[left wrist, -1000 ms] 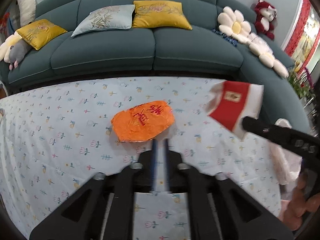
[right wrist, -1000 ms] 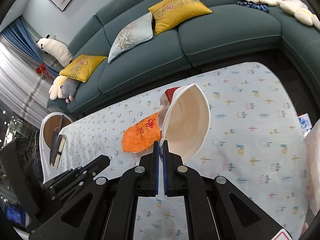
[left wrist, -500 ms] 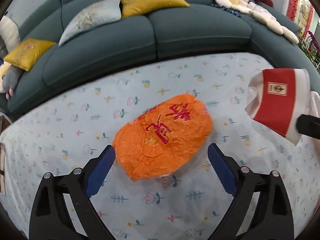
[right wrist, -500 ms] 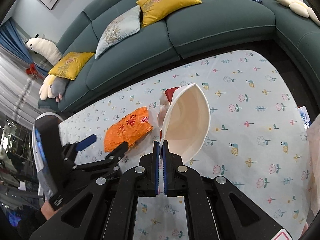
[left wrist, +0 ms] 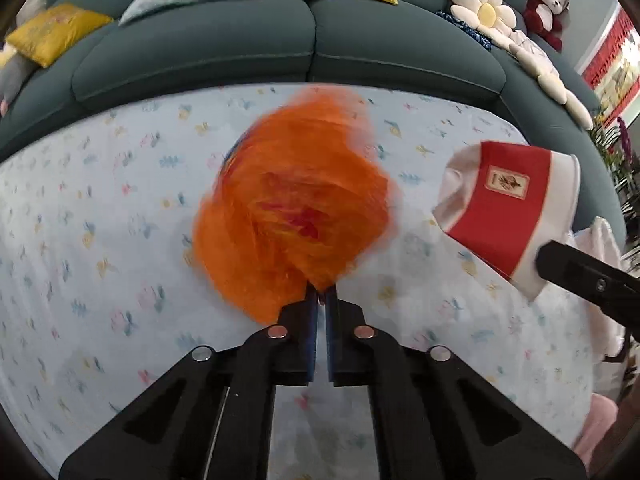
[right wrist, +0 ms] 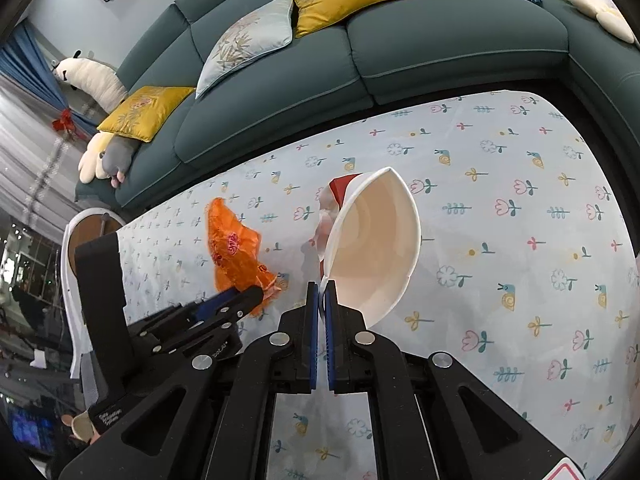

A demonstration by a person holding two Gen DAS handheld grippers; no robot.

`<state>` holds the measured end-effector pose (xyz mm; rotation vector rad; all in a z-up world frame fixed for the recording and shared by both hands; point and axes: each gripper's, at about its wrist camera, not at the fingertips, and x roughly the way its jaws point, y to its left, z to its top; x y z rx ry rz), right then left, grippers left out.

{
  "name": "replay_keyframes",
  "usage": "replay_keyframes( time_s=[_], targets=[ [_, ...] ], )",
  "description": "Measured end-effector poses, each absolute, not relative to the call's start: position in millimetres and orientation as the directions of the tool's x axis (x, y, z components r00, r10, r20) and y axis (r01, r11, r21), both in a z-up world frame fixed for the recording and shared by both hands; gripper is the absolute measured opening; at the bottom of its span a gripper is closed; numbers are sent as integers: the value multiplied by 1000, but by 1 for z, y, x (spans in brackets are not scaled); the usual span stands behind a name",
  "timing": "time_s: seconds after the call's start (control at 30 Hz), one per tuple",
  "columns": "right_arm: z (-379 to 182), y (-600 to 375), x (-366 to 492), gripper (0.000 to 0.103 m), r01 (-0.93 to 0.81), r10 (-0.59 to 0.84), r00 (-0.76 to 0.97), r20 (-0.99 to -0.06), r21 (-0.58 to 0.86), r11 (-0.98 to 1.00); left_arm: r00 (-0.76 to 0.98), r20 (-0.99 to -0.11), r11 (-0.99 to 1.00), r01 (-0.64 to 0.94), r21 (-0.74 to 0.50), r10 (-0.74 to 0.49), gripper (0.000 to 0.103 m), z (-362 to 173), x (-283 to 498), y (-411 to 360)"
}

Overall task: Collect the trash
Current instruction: 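Lift and carry the orange bag and cup in both tools over the wastebasket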

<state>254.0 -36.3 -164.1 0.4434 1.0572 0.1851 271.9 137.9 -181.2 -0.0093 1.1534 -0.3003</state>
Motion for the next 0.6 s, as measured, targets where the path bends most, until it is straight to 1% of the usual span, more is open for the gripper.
replay_keyframes(
  time_s=[0.1, 0.43, 0.6],
  targets=[
    [-160, -39, 244, 4, 61, 361, 491, -793, 445, 894, 368, -896, 960, 213, -180, -249, 3, -176, 257, 134],
    [-143, -60, 201, 4, 82, 364, 515, -776, 467, 880, 358, -872, 943, 142, -302, -333, 3, -148, 198, 118],
    [-128, -77, 179, 4, 97, 357, 542, -761, 479, 872, 372, -862, 939, 152, -309, -344, 3, -126, 174, 98]
  ],
)
